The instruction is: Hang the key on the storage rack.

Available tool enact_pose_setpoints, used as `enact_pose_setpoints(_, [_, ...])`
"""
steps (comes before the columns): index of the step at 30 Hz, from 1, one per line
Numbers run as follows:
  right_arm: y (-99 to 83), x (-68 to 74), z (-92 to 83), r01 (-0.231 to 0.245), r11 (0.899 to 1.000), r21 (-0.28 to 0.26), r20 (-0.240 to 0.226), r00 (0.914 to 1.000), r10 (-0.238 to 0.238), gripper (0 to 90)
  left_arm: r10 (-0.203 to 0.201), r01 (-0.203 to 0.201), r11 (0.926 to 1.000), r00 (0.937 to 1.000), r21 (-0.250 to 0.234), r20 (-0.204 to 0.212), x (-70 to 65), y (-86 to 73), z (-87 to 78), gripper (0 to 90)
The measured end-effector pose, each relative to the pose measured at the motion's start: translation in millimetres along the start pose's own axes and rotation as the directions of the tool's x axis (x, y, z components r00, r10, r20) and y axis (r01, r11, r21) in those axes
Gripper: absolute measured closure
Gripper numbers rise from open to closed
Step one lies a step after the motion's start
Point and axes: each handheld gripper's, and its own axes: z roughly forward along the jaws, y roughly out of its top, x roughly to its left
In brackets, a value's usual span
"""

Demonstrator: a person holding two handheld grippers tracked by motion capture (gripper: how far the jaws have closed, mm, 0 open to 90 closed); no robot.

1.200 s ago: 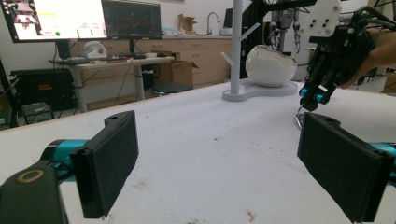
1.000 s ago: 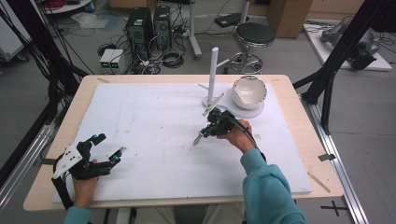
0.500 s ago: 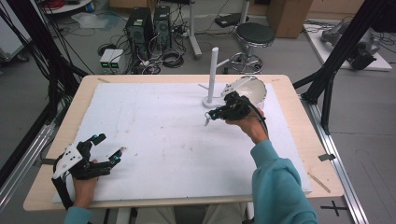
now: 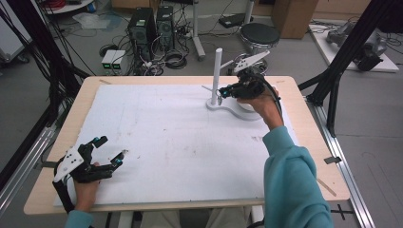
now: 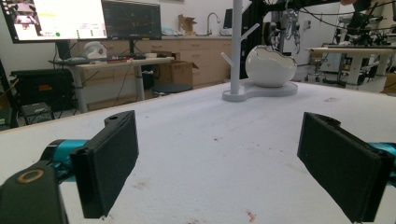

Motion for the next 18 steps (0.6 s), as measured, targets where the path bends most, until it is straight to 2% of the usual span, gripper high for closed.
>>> enact_pose_setpoints(1, [6.1,-5.2,-1.3,0.012,1.0,0.0,0.01,0.9999,-0.012,88.9,-0.001,0.001,1.0,1.0,0.0,0.001,-0.1,0.0,0.0,12.9])
enact_pose_setpoints(5, [13.0,-10.6,-1.3,0.0,1.0,0.014,0.005,1.0,0.0,88.9,0.004,-0.004,1.0,1.0,0.002,0.002,-0.2,0.0,-0.1,12.9])
enact_pose_setpoints(8, [20.4,-14.0,2.9,0.01,0.999,0.048,0.009,0.9999,-0.011,88.9,0.003,-0.003,1.0,1.0,0.002,0.001,-0.4,0.0,-0.1,12.9])
enact_pose_setpoints(14, [21.5,-18.8,9.5,0.006,0.998,0.068,0.019,0.9998,-0.008,88.9,0.003,-0.003,1.0,1.0,0.0,0.002,-0.1,0.0,0.1,12.9])
enact_pose_setpoints(18, [21.6,-20.8,16.2,0.005,0.996,0.087,0.042,0.9991,-0.009,88.9,0.003,-0.003,1.0,1.0,0.002,0.002,-0.2,0.0,0.0,12.9])
